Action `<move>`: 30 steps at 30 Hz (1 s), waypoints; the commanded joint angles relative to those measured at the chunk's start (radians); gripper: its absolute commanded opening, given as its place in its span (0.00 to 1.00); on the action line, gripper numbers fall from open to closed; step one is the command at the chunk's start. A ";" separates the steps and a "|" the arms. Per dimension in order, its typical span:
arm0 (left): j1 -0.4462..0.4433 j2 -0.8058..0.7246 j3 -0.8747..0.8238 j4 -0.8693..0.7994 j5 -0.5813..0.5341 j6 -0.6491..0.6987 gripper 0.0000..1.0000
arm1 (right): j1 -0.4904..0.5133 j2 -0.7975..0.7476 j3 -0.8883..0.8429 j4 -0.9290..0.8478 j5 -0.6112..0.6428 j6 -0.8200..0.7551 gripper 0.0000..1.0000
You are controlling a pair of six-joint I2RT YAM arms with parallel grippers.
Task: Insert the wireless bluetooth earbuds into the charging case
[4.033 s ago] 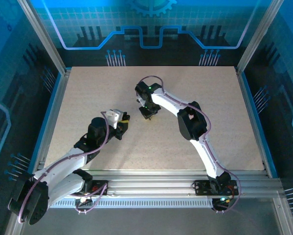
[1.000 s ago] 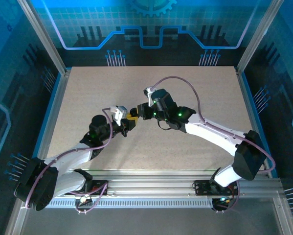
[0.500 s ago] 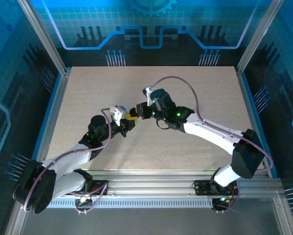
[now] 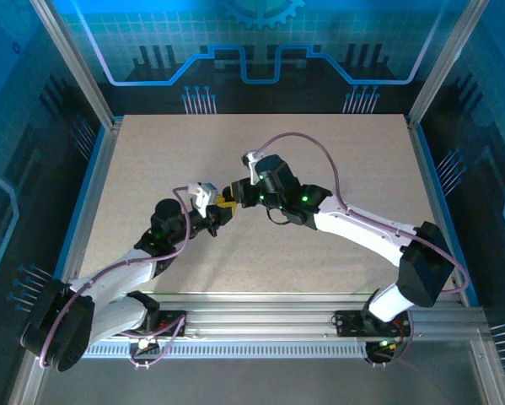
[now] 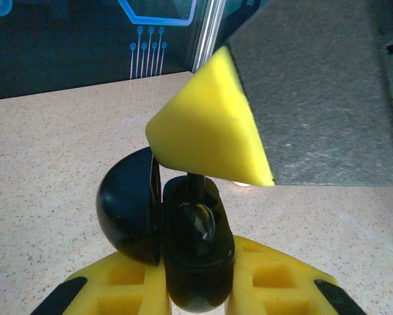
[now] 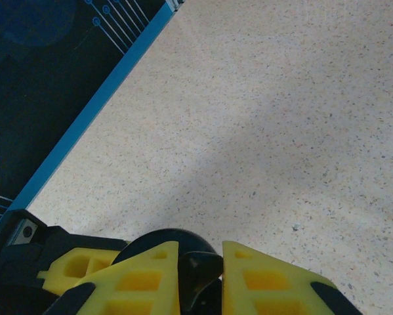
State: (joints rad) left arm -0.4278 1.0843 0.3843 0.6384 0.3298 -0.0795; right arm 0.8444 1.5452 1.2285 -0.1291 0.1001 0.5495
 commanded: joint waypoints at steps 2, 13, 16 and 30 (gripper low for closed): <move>0.007 -0.029 0.003 0.015 -0.012 0.006 0.12 | 0.027 0.016 0.022 -0.030 0.011 -0.018 0.19; 0.006 -0.040 0.005 0.004 -0.020 0.012 0.12 | 0.058 0.043 0.059 -0.109 0.094 -0.056 0.19; 0.006 -0.040 0.008 0.003 -0.020 0.013 0.12 | 0.062 0.049 0.065 -0.106 0.088 -0.053 0.20; 0.006 -0.039 0.010 -0.007 -0.018 0.018 0.12 | 0.042 0.020 0.026 -0.029 -0.011 0.021 0.29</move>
State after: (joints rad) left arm -0.4278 1.0679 0.3847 0.6025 0.3130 -0.0765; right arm 0.8825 1.5757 1.2682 -0.1894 0.1566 0.5362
